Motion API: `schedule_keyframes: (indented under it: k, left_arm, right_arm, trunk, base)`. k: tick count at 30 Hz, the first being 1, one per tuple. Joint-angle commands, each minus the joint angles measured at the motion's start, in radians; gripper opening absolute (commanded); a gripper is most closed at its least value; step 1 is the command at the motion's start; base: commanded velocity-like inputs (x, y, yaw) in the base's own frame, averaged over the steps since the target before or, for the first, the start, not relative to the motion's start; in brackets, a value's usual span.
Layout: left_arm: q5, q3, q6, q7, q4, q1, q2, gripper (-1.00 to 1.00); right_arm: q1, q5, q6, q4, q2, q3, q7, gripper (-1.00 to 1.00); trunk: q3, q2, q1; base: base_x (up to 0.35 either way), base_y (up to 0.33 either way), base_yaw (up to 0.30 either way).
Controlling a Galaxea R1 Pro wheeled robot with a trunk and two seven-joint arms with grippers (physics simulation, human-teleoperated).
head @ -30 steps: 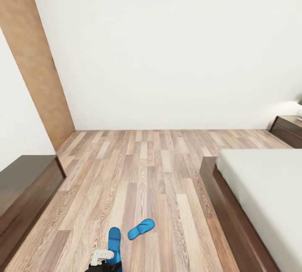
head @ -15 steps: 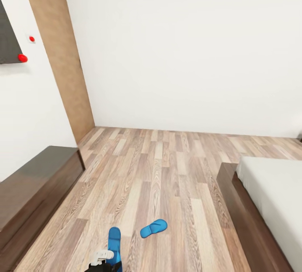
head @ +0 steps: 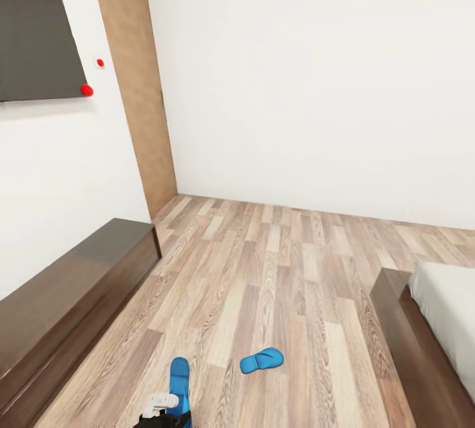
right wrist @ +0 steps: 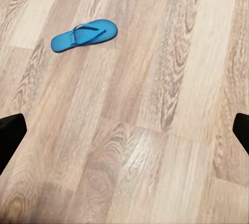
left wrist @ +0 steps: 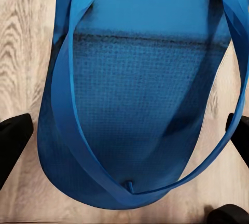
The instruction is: In the bedroom, move the book from the bed onto either nightstand, and place the two sandals side by side next to the bed.
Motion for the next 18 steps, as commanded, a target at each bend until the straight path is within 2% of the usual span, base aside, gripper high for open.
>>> schedule_keyframes:
  k: [1, 5, 9, 12, 18]
  left_arm:
    - [0.006, -0.008, -0.004, -0.002, 0.000, -0.001, 0.000, -1.00]
    - [0.007, -0.008, -0.004, -0.002, 0.000, -0.001, 0.000, -1.00]
    - [0.006, -0.009, -0.003, -0.002, 0.000, -0.001, 0.000, -1.00]
    - [0.006, -0.009, -0.004, -0.002, 0.000, -0.001, 0.000, -1.00]
    - [0.006, -0.009, -0.003, -0.002, 0.000, 0.000, 0.000, -1.00]
  right_arm:
    - [-0.001, -0.007, -0.001, 0.002, -0.009, 0.001, 0.007, 1.00]
    - [0.000, -0.007, -0.005, 0.055, -0.033, 0.006, 0.004, 1.00]
    - [0.000, -0.007, -0.072, 0.127, -0.037, 0.002, 0.002, 1.00]
    - [0.000, -0.007, -0.097, 0.137, -0.038, 0.004, 0.002, 1.00]
    - [0.000, -0.007, -0.103, 0.139, -0.038, 0.005, 0.002, 1.00]
  trunk:
    - [-0.002, 0.000, 0.000]
    - [-0.004, 0.000, 0.000]
    - [-0.006, 0.000, 0.000]
    - [-0.007, 0.000, 0.000]
    - [-0.007, 0.000, 0.000]
  base:
    - [0.000, 0.000, 0.275]
    - [0.000, 0.000, 0.273]
    - [0.000, 0.000, 0.272]
    - [0.000, 0.000, 0.250]
    - [0.072, 0.000, 0.074]
